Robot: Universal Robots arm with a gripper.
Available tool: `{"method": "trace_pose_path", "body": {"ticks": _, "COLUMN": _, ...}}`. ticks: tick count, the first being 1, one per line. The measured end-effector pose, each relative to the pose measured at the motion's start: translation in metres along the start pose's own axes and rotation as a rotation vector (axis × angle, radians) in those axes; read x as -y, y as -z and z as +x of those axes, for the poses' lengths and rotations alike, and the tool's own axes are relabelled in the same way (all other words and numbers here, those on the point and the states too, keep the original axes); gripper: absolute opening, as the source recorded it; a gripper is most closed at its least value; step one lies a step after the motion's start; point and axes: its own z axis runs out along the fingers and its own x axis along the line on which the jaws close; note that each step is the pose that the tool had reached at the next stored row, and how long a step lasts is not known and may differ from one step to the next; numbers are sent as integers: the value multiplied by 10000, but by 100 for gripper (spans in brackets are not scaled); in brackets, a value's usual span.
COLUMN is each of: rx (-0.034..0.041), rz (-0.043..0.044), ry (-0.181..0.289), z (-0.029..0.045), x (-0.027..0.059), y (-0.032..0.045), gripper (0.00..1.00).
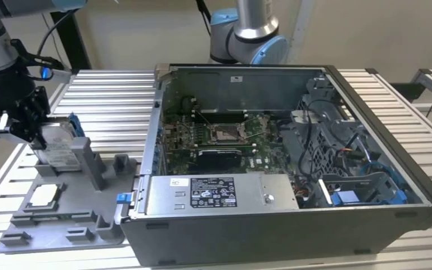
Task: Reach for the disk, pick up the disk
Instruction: 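Pick up the disk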
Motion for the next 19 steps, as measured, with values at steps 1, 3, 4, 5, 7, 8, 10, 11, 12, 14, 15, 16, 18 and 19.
{"method": "trace_pose_path", "body": {"ticks": 1, "rx": 0, "rz": 0, "ry": 0, "z": 0, "x": 0, "y": 15, "gripper": 0}}
{"method": "trace_pose_path", "body": {"ticks": 3, "rx": 0, "rz": 1, "ry": 0, "z": 0, "x": 0, "y": 48, "gripper": 0}}
{"method": "trace_pose_path", "body": {"ticks": 4, "rx": 0, "rz": 0, "ry": 0, "z": 0, "x": 0, "y": 65, "gripper": 0}}
{"method": "trace_pose_path", "body": {"ticks": 5, "rx": 1, "rz": 1, "ry": 0, "z": 0, "x": 0, "y": 82, "gripper": 0}}
{"method": "trace_pose_path", "body": {"ticks": 7, "rx": 0, "rz": 0, "ry": 0, "z": 0, "x": 0, "y": 115, "gripper": 0}}
{"method": "trace_pose_path", "body": {"ticks": 8, "rx": 0, "rz": 0, "ry": 0, "z": 0, "x": 0, "y": 132, "gripper": 0}}
{"method": "trace_pose_path", "body": {"ticks": 10, "rx": 0, "rz": 0, "ry": 0, "z": 0, "x": 0, "y": 166, "gripper": 0}}
{"method": "trace_pose_path", "body": {"ticks": 11, "rx": 1, "rz": 1, "ry": 0, "z": 0, "x": 0, "y": 182, "gripper": 0}}
{"method": "trace_pose_path", "body": {"ticks": 12, "rx": 0, "rz": 0, "ry": 0, "z": 0, "x": 0, "y": 197, "gripper": 0}}
{"method": "trace_pose_path", "body": {"ticks": 14, "rx": 0, "rz": 1, "ry": 0, "z": 0, "x": 0, "y": 228, "gripper": 0}}
{"method": "trace_pose_path", "body": {"ticks": 15, "rx": 0, "rz": 0, "ry": 0, "z": 0, "x": 0, "y": 246, "gripper": 0}}
{"method": "trace_pose_path", "body": {"ticks": 16, "rx": 0, "rz": 0, "ry": 1, "z": 0, "x": 0, "y": 262, "gripper": 0}}
{"method": "trace_pose_path", "body": {"ticks": 18, "rx": 0, "rz": 0, "ry": 0, "z": 0, "x": 0, "y": 293, "gripper": 0}}
{"method": "trace_pose_path", "body": {"ticks": 19, "rx": 0, "rz": 1, "ry": 0, "z": 0, "x": 0, "y": 308, "gripper": 0}}
